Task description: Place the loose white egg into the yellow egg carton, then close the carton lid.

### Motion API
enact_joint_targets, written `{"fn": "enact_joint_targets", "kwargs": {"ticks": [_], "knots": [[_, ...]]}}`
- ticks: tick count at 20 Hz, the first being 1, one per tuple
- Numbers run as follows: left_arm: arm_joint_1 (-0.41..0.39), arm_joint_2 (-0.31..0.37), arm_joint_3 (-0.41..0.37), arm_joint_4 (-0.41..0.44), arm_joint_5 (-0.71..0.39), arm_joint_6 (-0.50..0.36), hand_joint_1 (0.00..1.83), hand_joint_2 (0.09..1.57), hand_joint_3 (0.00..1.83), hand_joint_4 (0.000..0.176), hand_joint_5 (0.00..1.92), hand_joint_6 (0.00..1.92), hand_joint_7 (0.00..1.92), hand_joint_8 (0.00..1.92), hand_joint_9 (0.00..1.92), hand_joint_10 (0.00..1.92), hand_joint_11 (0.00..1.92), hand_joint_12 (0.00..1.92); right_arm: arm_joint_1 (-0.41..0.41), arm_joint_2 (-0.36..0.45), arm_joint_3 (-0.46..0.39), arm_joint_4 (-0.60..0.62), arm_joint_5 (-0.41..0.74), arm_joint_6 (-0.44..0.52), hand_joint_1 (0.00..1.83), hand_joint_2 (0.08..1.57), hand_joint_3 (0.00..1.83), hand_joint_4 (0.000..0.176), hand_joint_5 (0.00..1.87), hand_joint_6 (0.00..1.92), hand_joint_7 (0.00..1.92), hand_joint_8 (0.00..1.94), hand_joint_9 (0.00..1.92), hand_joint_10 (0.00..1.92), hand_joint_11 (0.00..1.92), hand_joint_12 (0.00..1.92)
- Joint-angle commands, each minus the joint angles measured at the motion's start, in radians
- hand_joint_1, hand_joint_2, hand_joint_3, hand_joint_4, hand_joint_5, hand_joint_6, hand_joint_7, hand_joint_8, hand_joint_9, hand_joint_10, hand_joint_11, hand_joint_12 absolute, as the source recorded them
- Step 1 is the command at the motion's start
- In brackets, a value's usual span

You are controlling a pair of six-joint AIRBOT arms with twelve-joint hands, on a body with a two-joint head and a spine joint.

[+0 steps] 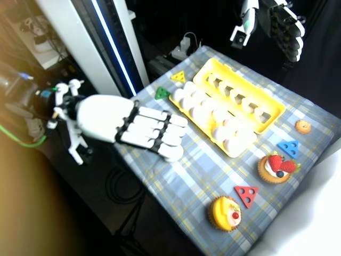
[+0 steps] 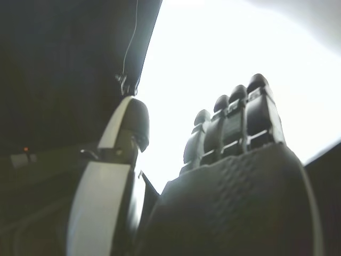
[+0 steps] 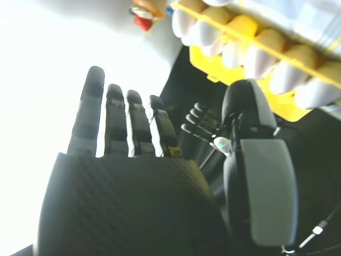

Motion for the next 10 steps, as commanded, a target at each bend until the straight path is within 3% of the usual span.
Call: {"fn": "enact_joint_targets", "kwargs": {"ticks": [1, 2, 4, 6, 10], "knots": [[-0.013, 0.008, 0.001, -0.007, -0.110, -0.006, 0.55, 1.17, 0.23, 0.061, 0.00, 0.11, 0.03, 0.03, 0.00, 0.09, 0.00, 1.92, 0.014, 0.010, 0.000, -0.001, 0.075, -0.005, 0.91, 1.02, 0.08, 0.000, 0.00, 0.00, 0.04, 0.01, 0.00, 0.10, 0.00, 1.32], [-0.013, 0.011, -0.002, -0.001, -0.108, -0.006, 0.53, 1.17, 0.21, 0.055, 0.00, 0.10, 0.04, 0.03, 0.00, 0.10, 0.00, 1.92, 0.014, 0.014, -0.003, -0.003, 0.070, -0.005, 0.93, 1.04, 0.04, 0.000, 0.00, 0.00, 0.06, 0.01, 0.00, 0.14, 0.00, 1.37], [-0.013, 0.019, -0.008, 0.009, -0.111, -0.006, 0.53, 1.16, 0.19, 0.061, 0.00, 0.11, 0.05, 0.03, 0.00, 0.12, 0.00, 1.92, 0.012, 0.028, -0.016, -0.003, 0.075, -0.005, 0.91, 1.08, 0.02, 0.000, 0.01, 0.00, 0.10, 0.02, 0.00, 0.23, 0.00, 1.36], [-0.012, 0.022, -0.013, 0.012, -0.122, -0.006, 0.53, 1.16, 0.18, 0.060, 0.00, 0.12, 0.05, 0.03, 0.00, 0.14, 0.00, 1.92, 0.011, 0.034, -0.022, 0.000, 0.091, -0.007, 0.90, 1.10, 0.01, 0.000, 0.00, 0.00, 0.05, 0.00, 0.00, 0.15, 0.00, 1.25], [-0.012, 0.024, -0.016, 0.014, -0.137, -0.006, 0.46, 1.18, 0.17, 0.065, 0.00, 0.10, 0.05, 0.03, 0.00, 0.08, 0.00, 1.92, 0.011, 0.027, -0.014, 0.010, 0.093, -0.007, 0.91, 1.11, 0.01, 0.000, 0.01, 0.00, 0.08, 0.00, 0.00, 0.21, 0.00, 1.11]]}}
